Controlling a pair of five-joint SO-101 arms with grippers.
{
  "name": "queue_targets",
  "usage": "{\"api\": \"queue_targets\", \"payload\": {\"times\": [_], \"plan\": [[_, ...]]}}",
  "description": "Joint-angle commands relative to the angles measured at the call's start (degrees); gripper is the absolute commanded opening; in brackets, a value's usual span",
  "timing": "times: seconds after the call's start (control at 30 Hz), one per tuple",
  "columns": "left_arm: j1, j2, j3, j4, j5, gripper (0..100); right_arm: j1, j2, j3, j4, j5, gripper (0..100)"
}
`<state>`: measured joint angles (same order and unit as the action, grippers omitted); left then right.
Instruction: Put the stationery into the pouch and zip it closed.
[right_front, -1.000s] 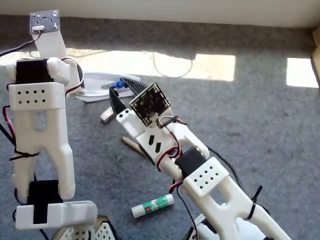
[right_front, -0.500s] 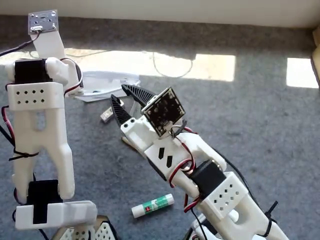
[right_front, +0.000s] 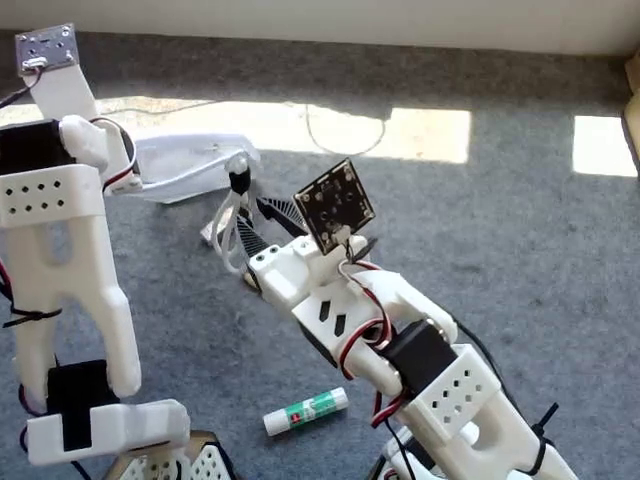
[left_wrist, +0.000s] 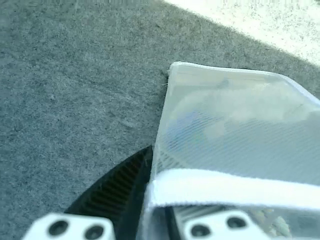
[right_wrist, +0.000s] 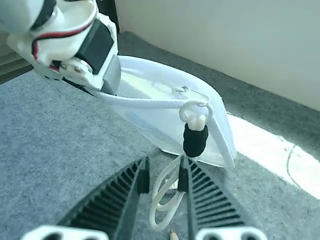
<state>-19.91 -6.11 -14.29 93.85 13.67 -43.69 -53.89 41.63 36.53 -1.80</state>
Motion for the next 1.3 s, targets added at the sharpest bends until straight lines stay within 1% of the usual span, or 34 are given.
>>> {"api": "queue_targets", "payload": {"times": [0.0,0.17,0.3,0.67,0.87,1.03,1.2,1.27], "plan": [[-2.77,-5.32,-2.24,0.09,0.53,1,1.27,3.12,-2.42,0.31,-3.34,9.9],[-7.60,-7.43,-2.24,0.09,0.53,1,3.91,13.49,-2.51,0.22,-8.18,9.9],[-9.89,-7.69,-2.24,0.09,0.53,1,4.26,20.35,-5.14,-0.57,-10.99,9.9],[-16.40,-7.78,-2.24,0.09,0.35,1,4.26,40.04,-19.03,-0.31,-23.12,10.1],[-17.01,-7.87,-1.36,-0.18,0.26,1,4.26,49.19,-27.12,-0.04,-27.34,10.1],[-16.75,-7.87,1.10,-0.35,0.26,1,4.26,56.84,-36.18,5.32,-31.47,10.5],[-16.92,-7.87,1.63,-0.35,0.18,1,4.00,65.45,-46.73,11.56,-35.08,18.7],[-16.92,-7.87,1.63,-0.35,0.18,1,4.00,68.97,-50.51,12.97,-35.25,19.8]]}}
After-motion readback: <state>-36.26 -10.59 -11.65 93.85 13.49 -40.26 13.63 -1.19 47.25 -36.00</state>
